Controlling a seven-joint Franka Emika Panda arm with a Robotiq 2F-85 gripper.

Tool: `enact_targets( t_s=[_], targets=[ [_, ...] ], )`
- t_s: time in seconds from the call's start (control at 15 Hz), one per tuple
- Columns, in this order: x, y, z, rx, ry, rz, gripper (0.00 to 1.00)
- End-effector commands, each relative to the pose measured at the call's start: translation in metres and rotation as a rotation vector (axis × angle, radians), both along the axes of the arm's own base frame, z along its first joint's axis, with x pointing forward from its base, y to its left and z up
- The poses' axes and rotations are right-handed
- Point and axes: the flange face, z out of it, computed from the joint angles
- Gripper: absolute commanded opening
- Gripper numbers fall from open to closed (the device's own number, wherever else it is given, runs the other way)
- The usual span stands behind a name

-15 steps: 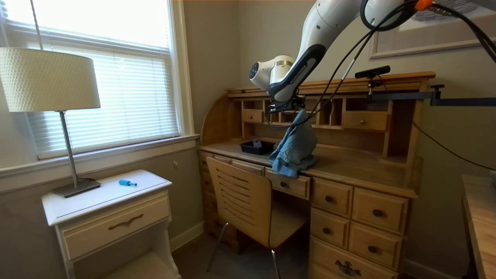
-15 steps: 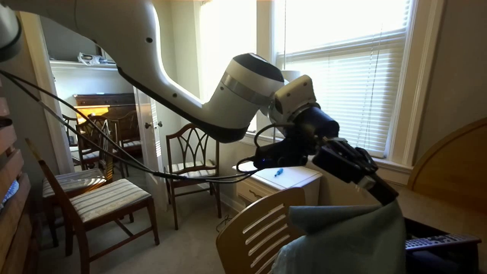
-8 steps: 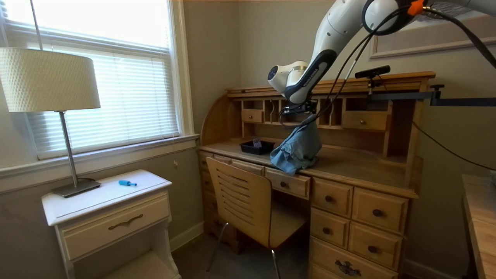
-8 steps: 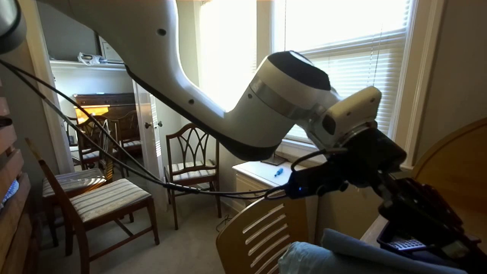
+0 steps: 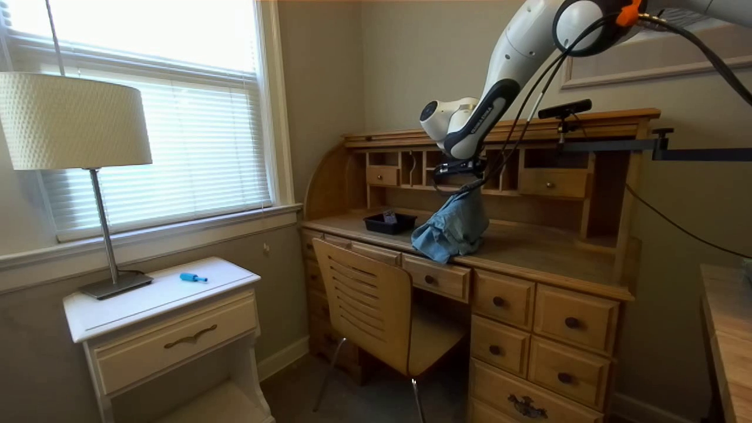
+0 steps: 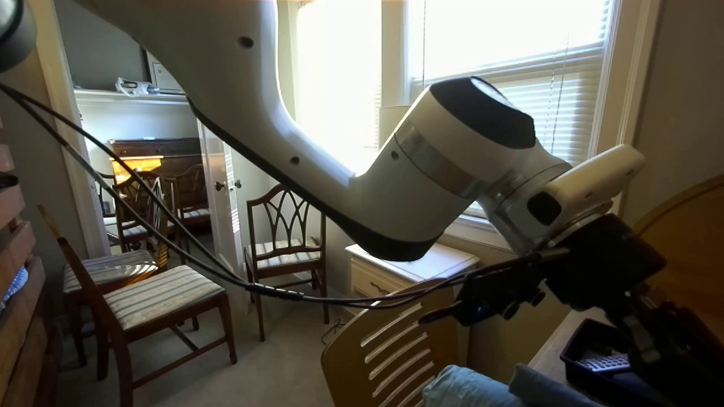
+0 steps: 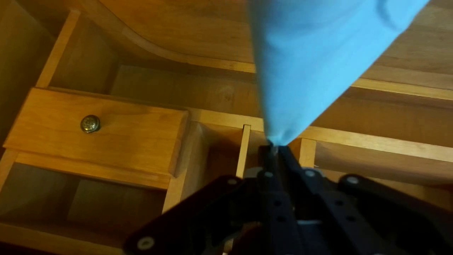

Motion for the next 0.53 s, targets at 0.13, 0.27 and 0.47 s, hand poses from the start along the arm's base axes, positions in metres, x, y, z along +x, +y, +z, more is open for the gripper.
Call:
enact_targets(
  t_s=[0.13,0.27,0.47],
  targets=[
    [0.002,0.003,0.005,0.010,0.014,0.018,0.55],
    [0.006,0.008,0.010,-0.002,-0.005,0.057,0.69],
    [0.027,0.032,0.026,-0.049,-0.035,0.234,0.90]
  ],
)
